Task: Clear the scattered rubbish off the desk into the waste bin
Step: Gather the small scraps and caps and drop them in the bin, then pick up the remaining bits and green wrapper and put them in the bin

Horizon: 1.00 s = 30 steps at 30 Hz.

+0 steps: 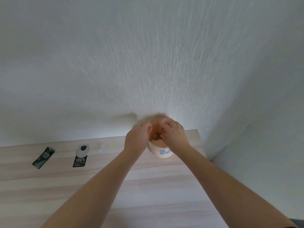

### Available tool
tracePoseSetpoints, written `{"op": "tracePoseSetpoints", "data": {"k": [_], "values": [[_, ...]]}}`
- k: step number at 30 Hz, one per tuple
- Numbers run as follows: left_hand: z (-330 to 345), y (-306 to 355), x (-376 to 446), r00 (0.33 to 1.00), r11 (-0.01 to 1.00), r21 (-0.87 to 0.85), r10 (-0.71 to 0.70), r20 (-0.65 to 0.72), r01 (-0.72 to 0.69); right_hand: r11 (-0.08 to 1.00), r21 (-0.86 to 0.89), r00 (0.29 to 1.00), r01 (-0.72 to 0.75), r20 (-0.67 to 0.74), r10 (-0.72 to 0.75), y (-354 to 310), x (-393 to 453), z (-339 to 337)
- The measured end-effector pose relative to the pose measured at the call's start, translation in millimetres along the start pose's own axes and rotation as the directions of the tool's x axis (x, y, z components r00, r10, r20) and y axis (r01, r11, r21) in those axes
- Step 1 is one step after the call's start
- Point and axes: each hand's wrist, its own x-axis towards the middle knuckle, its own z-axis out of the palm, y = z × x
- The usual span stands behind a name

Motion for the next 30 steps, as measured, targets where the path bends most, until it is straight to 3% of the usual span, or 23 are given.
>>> {"op": "tracePoseSetpoints", "data": {"k": [8, 16, 30], "values": [[24.6, 38.4, 16.6, 0.981, 0.981, -0.003, 0.192, 0.025, -0.192, 0.999, -0.046, 0.990, -0.015, -0.144, 0.008, 30.2, -34.8, -16.2], [35.0, 42.6, 21.1, 0.958, 0.972, -0.038, 0.236, 0.162, -0.233, 1.000, 0.023, 0.994, 0.001, -0.114, 0.002, 43.2, -52.6, -28.5], [-13.0, 41.8, -17.9, 0.931, 0.947, -0.085, 0.321, 0.174, -0.311, 0.996, 0.080, 0.996, 0.027, -0.084, -0.021, 21.1, -91.2, -46.0]]}}
